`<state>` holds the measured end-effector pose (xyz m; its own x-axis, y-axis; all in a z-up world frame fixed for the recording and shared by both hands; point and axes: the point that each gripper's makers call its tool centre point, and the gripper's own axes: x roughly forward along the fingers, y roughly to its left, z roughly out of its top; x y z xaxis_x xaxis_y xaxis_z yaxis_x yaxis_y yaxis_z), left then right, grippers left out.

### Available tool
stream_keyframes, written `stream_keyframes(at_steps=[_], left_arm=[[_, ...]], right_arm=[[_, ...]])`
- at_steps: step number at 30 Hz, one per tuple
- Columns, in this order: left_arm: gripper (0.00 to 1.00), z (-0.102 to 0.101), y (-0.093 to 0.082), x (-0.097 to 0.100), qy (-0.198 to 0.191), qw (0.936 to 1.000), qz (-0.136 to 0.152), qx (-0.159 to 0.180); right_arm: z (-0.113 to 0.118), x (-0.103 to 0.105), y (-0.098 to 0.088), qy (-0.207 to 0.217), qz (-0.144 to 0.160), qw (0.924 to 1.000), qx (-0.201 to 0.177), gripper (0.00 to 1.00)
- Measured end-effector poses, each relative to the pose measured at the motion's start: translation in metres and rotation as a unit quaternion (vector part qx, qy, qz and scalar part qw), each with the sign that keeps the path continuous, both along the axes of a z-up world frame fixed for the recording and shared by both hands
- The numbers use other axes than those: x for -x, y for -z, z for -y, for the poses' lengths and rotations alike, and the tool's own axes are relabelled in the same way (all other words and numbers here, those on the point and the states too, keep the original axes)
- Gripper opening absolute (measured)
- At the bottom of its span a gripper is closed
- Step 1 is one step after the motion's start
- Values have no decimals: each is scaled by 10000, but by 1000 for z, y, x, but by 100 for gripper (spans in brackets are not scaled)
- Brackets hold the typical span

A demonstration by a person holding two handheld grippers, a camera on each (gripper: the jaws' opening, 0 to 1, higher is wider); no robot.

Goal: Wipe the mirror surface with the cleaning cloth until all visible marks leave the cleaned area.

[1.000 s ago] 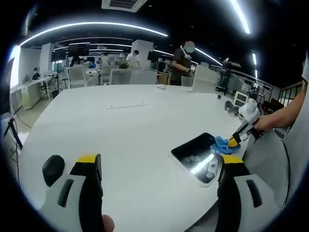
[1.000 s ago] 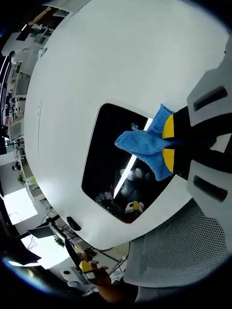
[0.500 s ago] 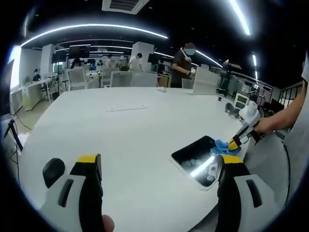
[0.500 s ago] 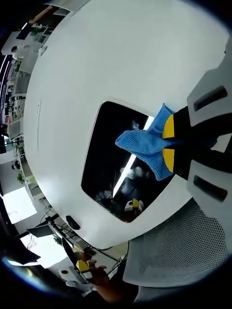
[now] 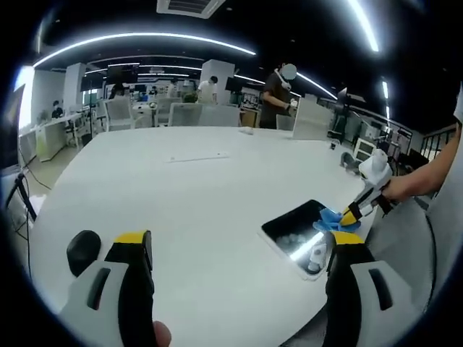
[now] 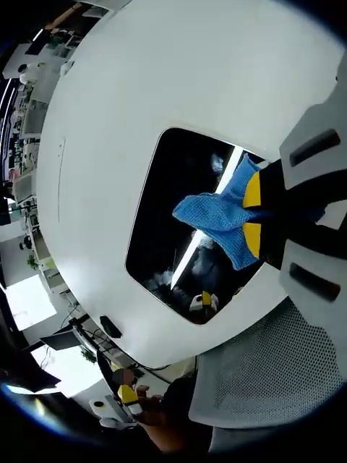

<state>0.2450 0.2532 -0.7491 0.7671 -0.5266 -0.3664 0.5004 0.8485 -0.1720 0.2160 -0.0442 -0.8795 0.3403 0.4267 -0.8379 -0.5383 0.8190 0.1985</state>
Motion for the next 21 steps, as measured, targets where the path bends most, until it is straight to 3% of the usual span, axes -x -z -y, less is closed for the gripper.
stream_keyframes(at_steps=[8, 21], left_arm=[[99, -1, -5, 0, -75, 9999, 75, 51], [99, 1, 0, 2, -137, 9998, 43, 144]], right_arm=[[-19, -4, -1, -213, 105, 9997, 23, 0], [-28, -5, 0, -265, 96, 9996, 37, 0]])
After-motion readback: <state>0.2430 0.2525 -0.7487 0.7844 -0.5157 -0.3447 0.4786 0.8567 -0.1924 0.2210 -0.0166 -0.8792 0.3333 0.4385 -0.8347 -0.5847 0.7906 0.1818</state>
